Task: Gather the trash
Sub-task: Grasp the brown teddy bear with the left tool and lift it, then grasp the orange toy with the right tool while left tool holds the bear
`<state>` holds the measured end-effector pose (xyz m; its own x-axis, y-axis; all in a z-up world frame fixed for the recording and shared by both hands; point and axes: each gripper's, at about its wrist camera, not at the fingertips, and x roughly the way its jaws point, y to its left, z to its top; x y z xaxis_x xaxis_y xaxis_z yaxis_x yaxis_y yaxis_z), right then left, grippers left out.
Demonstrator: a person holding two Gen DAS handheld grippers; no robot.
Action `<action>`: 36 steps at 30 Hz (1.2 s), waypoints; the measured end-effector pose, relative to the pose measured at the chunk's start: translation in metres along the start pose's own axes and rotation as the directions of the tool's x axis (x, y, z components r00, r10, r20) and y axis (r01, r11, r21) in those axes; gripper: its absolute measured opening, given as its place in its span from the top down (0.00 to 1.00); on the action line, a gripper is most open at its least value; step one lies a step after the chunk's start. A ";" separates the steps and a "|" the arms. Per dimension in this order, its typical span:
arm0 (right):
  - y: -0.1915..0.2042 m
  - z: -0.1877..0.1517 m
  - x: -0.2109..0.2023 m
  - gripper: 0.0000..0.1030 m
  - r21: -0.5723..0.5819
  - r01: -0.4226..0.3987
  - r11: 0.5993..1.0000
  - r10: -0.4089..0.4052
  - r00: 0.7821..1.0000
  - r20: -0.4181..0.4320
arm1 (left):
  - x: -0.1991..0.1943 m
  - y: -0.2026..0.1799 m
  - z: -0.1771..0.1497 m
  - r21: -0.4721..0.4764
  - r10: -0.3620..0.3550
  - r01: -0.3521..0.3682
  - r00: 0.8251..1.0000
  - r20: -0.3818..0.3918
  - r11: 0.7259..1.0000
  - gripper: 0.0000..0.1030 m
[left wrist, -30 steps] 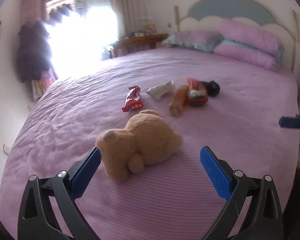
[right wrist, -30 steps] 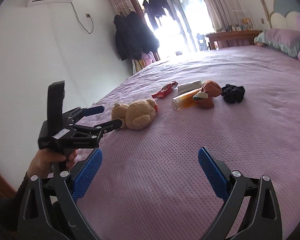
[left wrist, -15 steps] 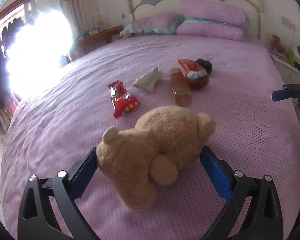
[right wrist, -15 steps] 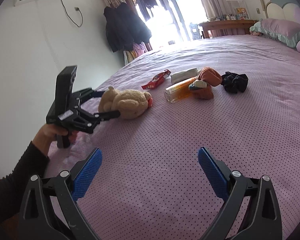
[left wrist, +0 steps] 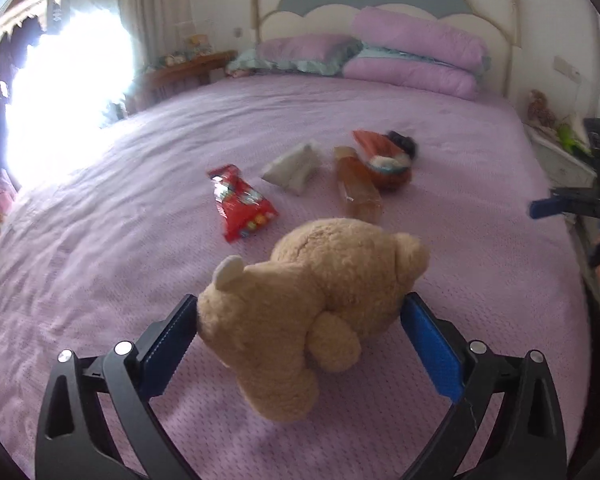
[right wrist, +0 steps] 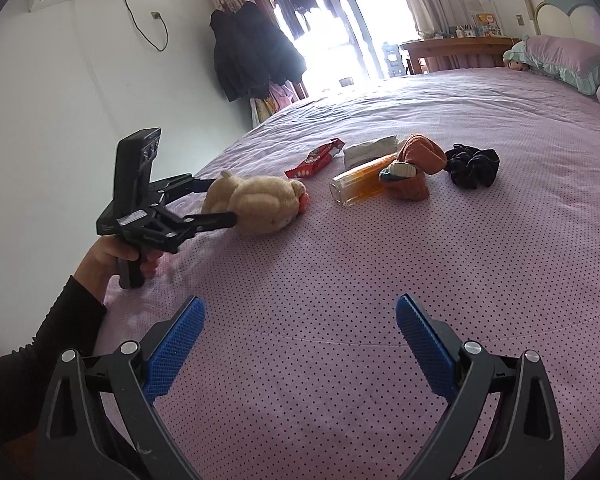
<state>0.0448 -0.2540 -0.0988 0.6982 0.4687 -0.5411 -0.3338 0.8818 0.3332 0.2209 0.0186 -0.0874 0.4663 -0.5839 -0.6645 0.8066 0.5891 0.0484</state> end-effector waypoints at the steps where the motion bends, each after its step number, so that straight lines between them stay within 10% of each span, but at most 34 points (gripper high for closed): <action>1: 0.000 0.001 0.000 0.10 -0.001 -0.002 1.000 0.002 1.000 -0.002 | -0.001 0.000 0.000 0.002 -0.009 0.009 1.000 0.003 1.000 0.04; 13: 0.009 0.001 0.003 0.10 -0.030 0.000 1.000 0.000 1.000 -0.016 | 0.031 -0.002 0.004 -0.010 -0.115 0.115 0.989 -0.088 0.993 0.03; 16: 0.007 0.003 0.004 0.10 -0.028 0.006 1.000 -0.006 1.000 -0.015 | 0.041 -0.009 -0.001 -0.053 -0.165 0.160 0.980 -0.113 0.986 0.20; 25: -0.011 0.022 0.012 0.10 -0.009 0.015 1.000 -0.015 1.000 0.007 | 0.008 -0.039 -0.008 -0.112 -0.009 0.010 1.000 0.015 0.994 0.34; 36: -0.077 0.085 0.060 0.32 0.206 -0.012 0.978 0.012 1.000 0.001 | -0.029 -0.051 0.005 -0.342 0.059 0.021 0.973 0.224 0.939 0.34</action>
<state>0.1666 -0.2981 -0.0911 0.6946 0.4792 -0.5366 -0.2042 0.8465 0.4916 0.1679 0.0027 -0.0674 0.5828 -0.6579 -0.4769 0.6432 0.7322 -0.2240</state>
